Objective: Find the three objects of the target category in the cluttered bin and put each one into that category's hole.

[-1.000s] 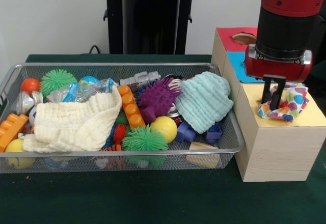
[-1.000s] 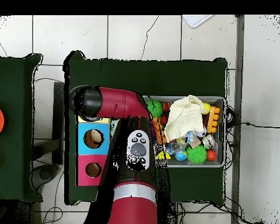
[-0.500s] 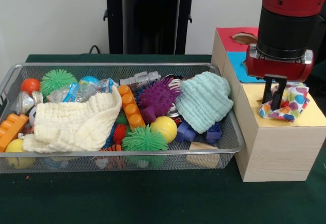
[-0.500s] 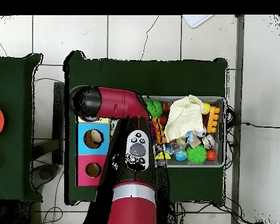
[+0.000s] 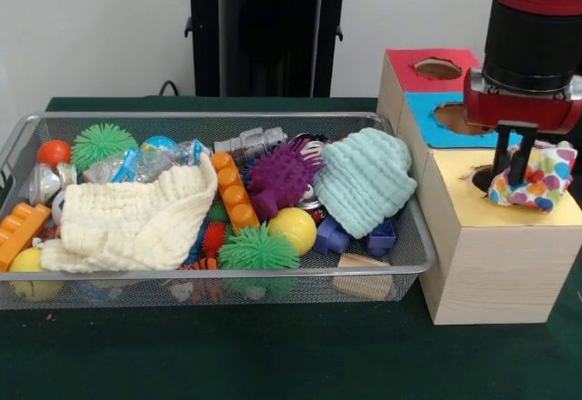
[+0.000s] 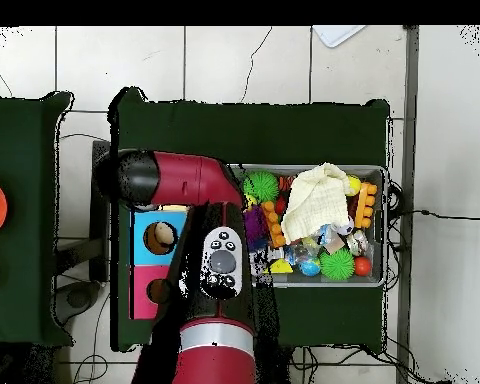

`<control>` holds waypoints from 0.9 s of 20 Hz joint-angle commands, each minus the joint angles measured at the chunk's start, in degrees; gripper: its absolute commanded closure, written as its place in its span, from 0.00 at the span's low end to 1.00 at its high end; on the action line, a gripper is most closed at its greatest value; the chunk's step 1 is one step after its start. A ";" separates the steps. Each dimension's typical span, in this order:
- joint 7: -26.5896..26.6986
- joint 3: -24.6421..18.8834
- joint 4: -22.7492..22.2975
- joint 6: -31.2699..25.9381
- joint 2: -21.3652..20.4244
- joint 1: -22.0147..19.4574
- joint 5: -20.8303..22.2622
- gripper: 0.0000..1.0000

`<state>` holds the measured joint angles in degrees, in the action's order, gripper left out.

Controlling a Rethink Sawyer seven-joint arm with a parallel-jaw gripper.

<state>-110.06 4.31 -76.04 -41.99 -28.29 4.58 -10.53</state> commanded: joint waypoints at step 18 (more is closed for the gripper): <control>-5.35 -1.31 -7.83 2.91 6.58 -1.63 2.39 1.00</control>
<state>-110.06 4.12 -78.66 -42.92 -28.20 5.46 -11.44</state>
